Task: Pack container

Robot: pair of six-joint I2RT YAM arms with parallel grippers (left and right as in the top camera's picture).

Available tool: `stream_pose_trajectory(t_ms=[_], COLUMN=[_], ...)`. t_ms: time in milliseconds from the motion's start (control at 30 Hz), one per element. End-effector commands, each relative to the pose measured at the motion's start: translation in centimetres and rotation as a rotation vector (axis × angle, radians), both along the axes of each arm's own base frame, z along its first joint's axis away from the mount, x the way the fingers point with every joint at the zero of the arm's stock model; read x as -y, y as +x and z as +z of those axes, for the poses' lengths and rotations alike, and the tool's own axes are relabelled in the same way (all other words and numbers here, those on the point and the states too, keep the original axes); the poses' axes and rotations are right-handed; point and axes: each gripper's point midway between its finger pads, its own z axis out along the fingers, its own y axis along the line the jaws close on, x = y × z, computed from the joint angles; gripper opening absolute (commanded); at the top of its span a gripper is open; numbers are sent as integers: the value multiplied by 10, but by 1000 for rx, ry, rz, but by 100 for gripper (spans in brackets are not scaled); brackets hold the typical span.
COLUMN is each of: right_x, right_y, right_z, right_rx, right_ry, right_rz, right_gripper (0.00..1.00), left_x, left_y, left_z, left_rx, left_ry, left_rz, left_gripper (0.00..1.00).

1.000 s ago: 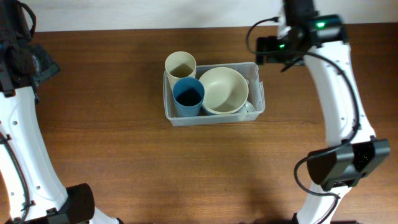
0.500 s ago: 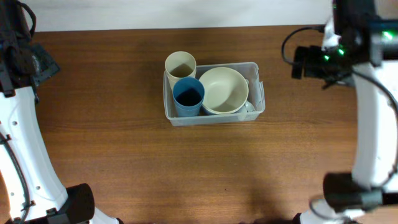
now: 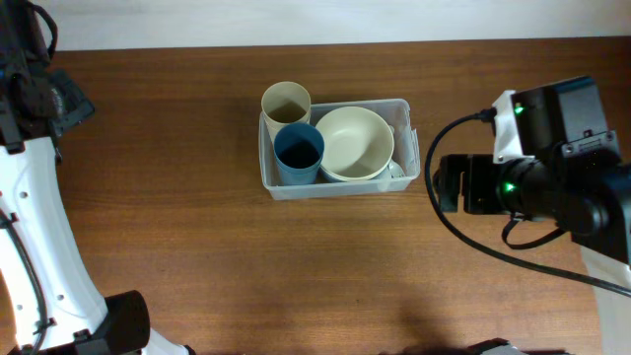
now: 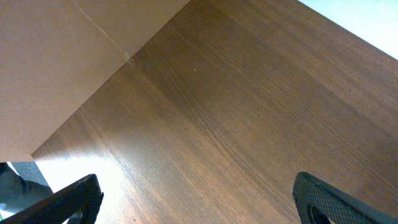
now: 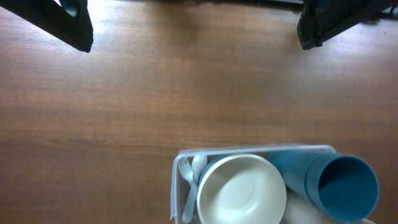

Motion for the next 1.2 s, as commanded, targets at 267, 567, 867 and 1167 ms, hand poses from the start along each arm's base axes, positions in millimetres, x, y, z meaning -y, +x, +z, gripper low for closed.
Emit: stream_pose_trajectory(t_ms=[267, 567, 867, 1167], right_x=[4, 24, 52, 77], right_y=[-14, -44, -64, -43], right_z=[6, 36, 34, -26], right_rx=[37, 197, 433, 658], right_ry=[-19, -31, -70, -193], right_rz=[35, -1, -64, -75], right_gripper=[99, 99, 99, 99], left_x=[-1, -1, -1, -1], left_y=[2, 2, 2, 2], left_z=[-2, -2, -2, -2], left_rx=[3, 3, 4, 3], left_ry=[-9, -9, -9, -9], left_rz=[15, 15, 15, 15], left_gripper=[100, 100, 100, 99])
